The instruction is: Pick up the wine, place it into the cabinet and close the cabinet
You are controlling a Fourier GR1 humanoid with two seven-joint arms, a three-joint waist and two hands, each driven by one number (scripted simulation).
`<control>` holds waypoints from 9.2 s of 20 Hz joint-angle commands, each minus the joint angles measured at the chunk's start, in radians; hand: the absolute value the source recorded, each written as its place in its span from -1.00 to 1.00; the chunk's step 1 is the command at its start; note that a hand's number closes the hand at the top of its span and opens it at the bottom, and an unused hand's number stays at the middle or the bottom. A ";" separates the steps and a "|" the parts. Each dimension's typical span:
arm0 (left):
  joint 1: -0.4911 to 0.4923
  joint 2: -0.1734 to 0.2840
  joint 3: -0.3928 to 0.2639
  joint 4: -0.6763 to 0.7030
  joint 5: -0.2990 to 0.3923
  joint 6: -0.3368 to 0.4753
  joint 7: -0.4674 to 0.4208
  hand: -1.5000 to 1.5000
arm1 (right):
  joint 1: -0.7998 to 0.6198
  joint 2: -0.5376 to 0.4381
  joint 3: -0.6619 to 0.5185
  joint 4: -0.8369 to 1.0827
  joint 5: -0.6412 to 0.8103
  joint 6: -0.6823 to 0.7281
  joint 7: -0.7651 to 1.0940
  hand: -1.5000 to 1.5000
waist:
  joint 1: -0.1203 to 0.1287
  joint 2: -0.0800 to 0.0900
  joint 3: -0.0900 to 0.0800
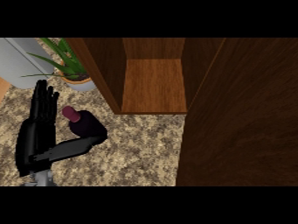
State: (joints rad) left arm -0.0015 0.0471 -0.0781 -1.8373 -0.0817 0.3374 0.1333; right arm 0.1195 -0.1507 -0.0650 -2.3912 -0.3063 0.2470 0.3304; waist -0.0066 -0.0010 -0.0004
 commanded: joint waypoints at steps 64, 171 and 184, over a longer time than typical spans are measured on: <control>-0.455 0.031 0.310 1.543 0.156 -0.368 -0.954 1.00 | 0.012 0.041 -0.016 -0.094 -0.127 0.026 0.063 -1.00 | -0.018 0.006 -0.001; -0.979 -0.047 -0.398 1.513 0.811 0.222 -0.686 1.00 | -0.099 -0.032 -0.195 0.085 -0.239 0.137 0.023 -1.00 | -0.061 0.017 -0.001; -0.917 -0.047 -0.395 1.640 0.843 0.144 -0.793 1.00 | -0.094 0.007 -0.173 0.117 -0.198 0.148 -0.018 -1.00 | -0.086 0.032 -0.002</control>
State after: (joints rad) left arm -0.9425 0.0001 -0.4656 -0.2239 0.7576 0.4962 -0.6248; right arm 0.0345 -0.1512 -0.2324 -2.3005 -0.5050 0.3935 0.3279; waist -0.0853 0.0267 -0.0020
